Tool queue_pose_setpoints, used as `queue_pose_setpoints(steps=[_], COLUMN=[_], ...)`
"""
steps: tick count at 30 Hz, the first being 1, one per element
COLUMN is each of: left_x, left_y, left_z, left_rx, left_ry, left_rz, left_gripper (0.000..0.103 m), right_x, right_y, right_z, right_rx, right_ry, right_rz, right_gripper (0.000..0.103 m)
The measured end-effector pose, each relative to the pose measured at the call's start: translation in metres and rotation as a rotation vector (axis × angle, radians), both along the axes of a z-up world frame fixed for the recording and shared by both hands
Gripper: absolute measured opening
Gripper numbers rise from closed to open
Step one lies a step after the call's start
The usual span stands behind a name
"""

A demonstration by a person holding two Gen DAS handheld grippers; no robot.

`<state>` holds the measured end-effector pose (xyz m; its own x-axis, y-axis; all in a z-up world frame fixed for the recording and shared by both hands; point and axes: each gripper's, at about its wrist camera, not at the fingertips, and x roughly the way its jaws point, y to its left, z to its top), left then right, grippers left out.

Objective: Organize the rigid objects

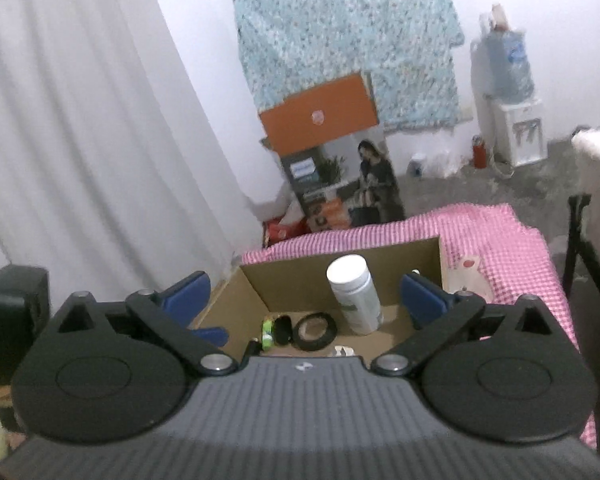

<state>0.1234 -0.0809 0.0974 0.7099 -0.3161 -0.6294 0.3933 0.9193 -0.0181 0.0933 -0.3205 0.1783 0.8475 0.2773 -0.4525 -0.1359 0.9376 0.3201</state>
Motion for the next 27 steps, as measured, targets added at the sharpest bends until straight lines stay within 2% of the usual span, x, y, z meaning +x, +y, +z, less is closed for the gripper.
queue_pose_setpoints(steps=[3, 6, 12, 14, 16, 22, 24, 27], left_x=[-0.014, -0.022, -0.031, -0.038, -0.041, -0.041, -0.040, -0.036], left_y=[0.007, 0.012, 0.026, 0.031, 0.033, 0.046, 0.051, 0.058], left_z=[0.002, 0.002, -0.005, -0.009, -0.015, -0.030, -0.031, -0.032], left_rx=[0.033, 0.042, 0.036, 0.036, 0.049, 0.068, 0.086, 0.099], left_ry=[-0.053, -0.061, -0.054, -0.063, -0.055, -0.017, -0.015, -0.010], left_rz=[0.075, 0.142, 0.203, 0.206, 0.205, 0.252, 0.275, 0.304], left_gripper=[0.103, 0.103, 0.103, 0.103, 0.103, 0.103, 0.103, 0.103], right_x=[-0.013, -0.024, -0.039, -0.045, -0.050, -0.068, -0.073, -0.067], right_y=[0.016, 0.029, 0.050, 0.054, 0.054, 0.044, 0.037, 0.032], right_z=[0.011, 0.017, 0.011, 0.005, -0.003, -0.030, -0.040, -0.054], right_rx=[-0.071, -0.124, -0.306, -0.384, -0.421, -0.408, -0.339, -0.240], right_ry=[-0.049, -0.061, -0.012, 0.010, 0.014, 0.023, 0.023, 0.074], right_rz=[-0.056, -0.112, -0.213, -0.260, -0.274, -0.275, -0.232, -0.208], right_gripper=[0.102, 0.102, 0.102, 0.102, 0.102, 0.102, 0.102, 0.102])
